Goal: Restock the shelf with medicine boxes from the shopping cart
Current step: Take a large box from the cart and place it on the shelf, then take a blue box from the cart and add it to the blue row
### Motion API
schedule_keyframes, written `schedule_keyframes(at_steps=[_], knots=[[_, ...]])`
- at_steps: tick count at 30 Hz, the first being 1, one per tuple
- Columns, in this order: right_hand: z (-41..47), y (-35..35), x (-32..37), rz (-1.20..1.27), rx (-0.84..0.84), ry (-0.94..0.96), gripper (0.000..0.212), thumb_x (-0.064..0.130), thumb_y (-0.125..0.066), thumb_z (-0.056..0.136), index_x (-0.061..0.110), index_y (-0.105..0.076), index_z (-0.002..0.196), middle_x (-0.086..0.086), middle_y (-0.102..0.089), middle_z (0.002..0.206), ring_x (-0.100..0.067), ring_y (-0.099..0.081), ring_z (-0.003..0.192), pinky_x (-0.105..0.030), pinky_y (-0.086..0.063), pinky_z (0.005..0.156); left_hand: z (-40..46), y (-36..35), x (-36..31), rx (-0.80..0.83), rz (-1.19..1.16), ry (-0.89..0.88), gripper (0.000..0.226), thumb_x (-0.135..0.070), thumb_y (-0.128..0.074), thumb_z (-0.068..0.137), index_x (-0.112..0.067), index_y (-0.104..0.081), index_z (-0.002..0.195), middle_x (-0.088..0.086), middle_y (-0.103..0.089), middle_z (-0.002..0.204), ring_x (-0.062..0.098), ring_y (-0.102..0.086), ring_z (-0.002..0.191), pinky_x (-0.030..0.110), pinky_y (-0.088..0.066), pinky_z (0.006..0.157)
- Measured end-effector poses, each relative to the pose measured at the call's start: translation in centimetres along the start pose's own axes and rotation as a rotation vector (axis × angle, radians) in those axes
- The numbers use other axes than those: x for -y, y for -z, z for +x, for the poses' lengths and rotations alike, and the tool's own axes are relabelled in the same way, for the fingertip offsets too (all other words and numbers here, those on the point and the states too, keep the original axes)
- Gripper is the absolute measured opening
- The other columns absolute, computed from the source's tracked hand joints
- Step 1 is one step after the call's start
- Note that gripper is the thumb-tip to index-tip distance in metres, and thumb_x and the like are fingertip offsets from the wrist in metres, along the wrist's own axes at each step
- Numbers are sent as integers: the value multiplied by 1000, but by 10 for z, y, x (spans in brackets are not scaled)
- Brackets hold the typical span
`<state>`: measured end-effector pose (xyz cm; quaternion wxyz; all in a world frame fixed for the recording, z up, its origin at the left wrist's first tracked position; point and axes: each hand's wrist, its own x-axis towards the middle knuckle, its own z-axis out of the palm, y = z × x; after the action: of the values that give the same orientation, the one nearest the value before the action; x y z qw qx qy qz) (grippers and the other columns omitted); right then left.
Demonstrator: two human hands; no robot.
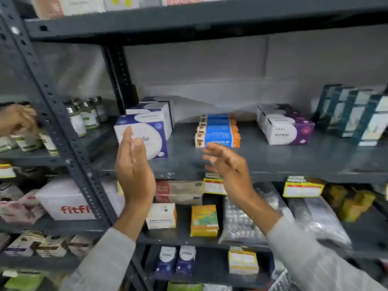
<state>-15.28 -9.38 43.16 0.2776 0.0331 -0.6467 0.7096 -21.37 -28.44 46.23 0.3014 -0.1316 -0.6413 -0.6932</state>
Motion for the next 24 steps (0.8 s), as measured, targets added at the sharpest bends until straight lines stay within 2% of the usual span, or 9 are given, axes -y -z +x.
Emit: schedule_keyframes(at_steps=[2,6,9,12,16,19,20,23,24], knots=[[-34,40,-1,32,-50,-19,34,6,-57,88,18,-69,117,-4,-75,111,-23,-71,103,-42,-57,90,-47,-18,7,101,2,-93,49,-30,-46,106,-12,-46,152,-1,-51,154,7,-47,142,37,-40,117],[-98,128,-14,-66,-162,-105,26,-5,-55,95,9,-69,112,-3,-77,97,-21,-71,88,-39,-59,82,-153,-57,32,370,130,-157,48,-25,-50,103,-10,-49,149,16,-57,147,29,-54,137,54,-44,111],[-146,198,-31,-169,-251,-229,23,-5,-54,98,8,-71,108,-7,-76,92,-22,-71,83,-36,-60,75,-235,-82,56,627,213,-147,49,-21,-54,100,-4,-52,146,11,-54,150,22,-49,142,43,-40,117],[-196,266,-57,-244,-339,-375,21,-5,-57,96,8,-72,103,-1,-78,83,-17,-72,74,-30,-61,69,-315,-97,89,918,325,-86,50,-31,-54,101,-13,-51,148,3,-50,154,14,-44,145,33,-36,119],[-260,345,-107,-348,-443,-587,19,-14,-56,92,-4,-71,97,-13,-72,80,-24,-65,74,-26,-53,61,-409,-103,132,1290,537,-32,58,-50,-41,102,-23,-44,153,0,-44,160,15,-38,149,34,-35,120],[-309,395,-150,-428,-467,-800,35,-16,-54,87,11,-74,79,2,-71,67,-11,-60,58,-23,-45,54,-459,-102,158,1509,656,-18,60,-51,-35,103,-22,-41,155,0,-41,162,18,-37,150,33,-25,123],[-327,408,-165,-492,-450,-859,34,-13,-56,85,14,-75,79,3,-72,68,-10,-63,59,-26,-47,58,-472,-103,167,1553,700,-5,61,-52,-34,103,-22,-39,156,0,-40,162,19,-36,150,32,-25,123],[-373,432,-208,-819,-300,-973,21,8,-65,80,13,-80,94,-11,-79,92,-29,-74,86,-39,-57,81,-500,-103,190,1632,814,66,62,-52,-31,103,-23,-36,157,2,-38,164,22,-33,152,34,-25,122],[-385,433,-218,-901,-247,-994,25,13,-62,79,13,-80,96,-13,-79,97,-32,-74,93,-36,-56,83,-506,-102,195,1650,850,98,61,-50,-33,104,-22,-35,158,3,-38,164,23,-31,153,35,-24,123]])
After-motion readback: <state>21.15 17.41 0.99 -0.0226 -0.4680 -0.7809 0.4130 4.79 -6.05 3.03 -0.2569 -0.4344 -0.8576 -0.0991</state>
